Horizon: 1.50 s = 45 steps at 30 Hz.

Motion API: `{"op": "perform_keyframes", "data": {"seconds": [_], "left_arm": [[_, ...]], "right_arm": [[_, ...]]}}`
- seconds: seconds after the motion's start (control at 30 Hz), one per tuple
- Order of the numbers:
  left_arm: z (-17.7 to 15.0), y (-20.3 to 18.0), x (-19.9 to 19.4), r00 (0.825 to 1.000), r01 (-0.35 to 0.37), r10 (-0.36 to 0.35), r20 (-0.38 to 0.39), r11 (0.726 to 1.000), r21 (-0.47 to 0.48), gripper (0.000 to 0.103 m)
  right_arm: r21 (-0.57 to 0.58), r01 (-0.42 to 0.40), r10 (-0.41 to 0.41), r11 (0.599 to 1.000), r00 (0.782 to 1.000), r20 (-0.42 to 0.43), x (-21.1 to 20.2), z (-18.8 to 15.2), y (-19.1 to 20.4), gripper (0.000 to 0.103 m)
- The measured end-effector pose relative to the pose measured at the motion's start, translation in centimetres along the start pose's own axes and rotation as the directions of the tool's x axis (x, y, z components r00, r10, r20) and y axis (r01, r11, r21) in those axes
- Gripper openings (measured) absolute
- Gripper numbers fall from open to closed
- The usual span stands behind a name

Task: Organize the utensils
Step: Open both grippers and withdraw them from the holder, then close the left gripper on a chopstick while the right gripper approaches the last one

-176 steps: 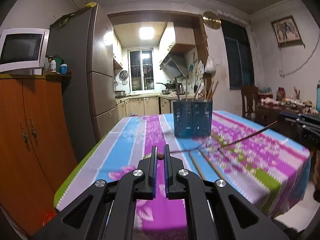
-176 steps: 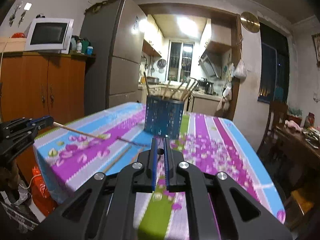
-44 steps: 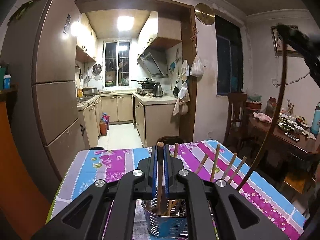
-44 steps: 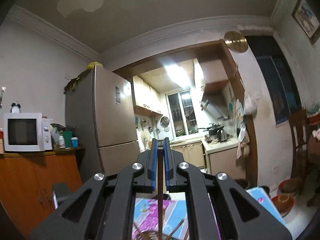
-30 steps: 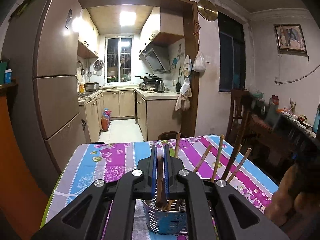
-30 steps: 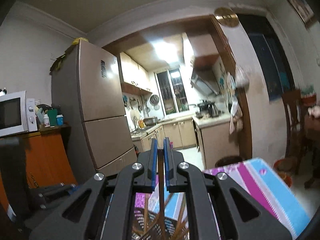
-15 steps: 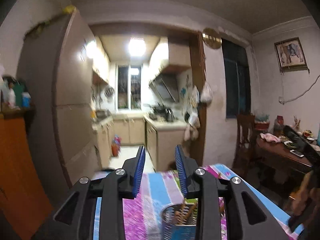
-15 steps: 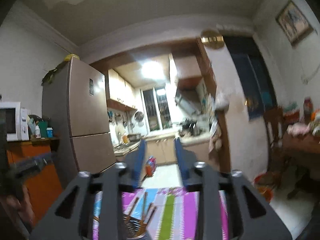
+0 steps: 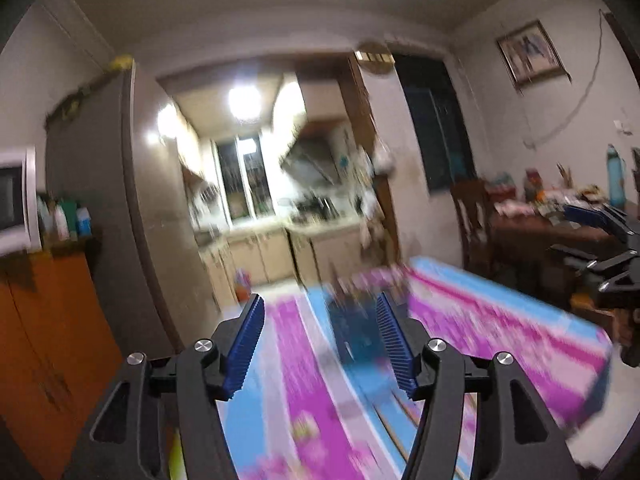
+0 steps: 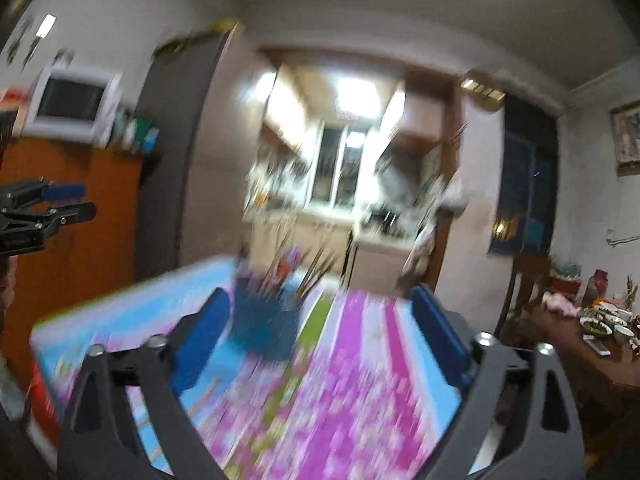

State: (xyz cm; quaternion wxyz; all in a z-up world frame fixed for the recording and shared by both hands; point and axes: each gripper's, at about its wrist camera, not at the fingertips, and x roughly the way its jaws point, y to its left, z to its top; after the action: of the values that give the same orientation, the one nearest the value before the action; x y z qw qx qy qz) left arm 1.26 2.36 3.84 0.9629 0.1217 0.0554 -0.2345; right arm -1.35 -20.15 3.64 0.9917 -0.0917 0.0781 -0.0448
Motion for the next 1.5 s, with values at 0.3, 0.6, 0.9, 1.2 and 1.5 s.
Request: {"op": "perform_keyframes", "data": {"seconds": [0.3, 0.6, 0.9, 1.2, 1.5], "left_arm": [[-14.2, -9.3, -4.6, 0.981, 0.052, -0.032, -0.193, 0.994, 0.100, 0.034], [-18.3, -11.0, -2.6, 0.966, 0.042, -0.022, -0.256, 0.997, 0.070, 0.026], [-19.7, -11.1, -1.2, 0.969, -0.015, 0.037, -0.244, 0.996, 0.091, 0.007], [-19.9, -10.0, -1.9, 0.975, 0.009, 0.004, -0.222, 0.998, 0.059, 0.006], [-20.1, -11.1, -1.2, 0.980, 0.009, 0.017, -0.200, 0.992, 0.128, 0.007]], "right_arm": [[0.042, -0.161, 0.167, 0.986, 0.958, -0.232, -1.6, -10.2, 7.5, 0.064], [0.231, -0.204, 0.272, 0.951, 0.909, -0.317, -1.8, -14.3, 7.6, 0.026], [0.302, -0.314, 0.410, 0.900, 0.845, -0.343, -0.1, -14.2, 9.3, 0.018], [0.309, -0.311, 0.419, 0.899, 0.820, -0.390, 0.9, -15.1, 11.2, 0.018], [0.312, -0.322, 0.429, 0.894, 0.817, -0.386, 0.7, -15.3, 10.9, 0.024]]}}
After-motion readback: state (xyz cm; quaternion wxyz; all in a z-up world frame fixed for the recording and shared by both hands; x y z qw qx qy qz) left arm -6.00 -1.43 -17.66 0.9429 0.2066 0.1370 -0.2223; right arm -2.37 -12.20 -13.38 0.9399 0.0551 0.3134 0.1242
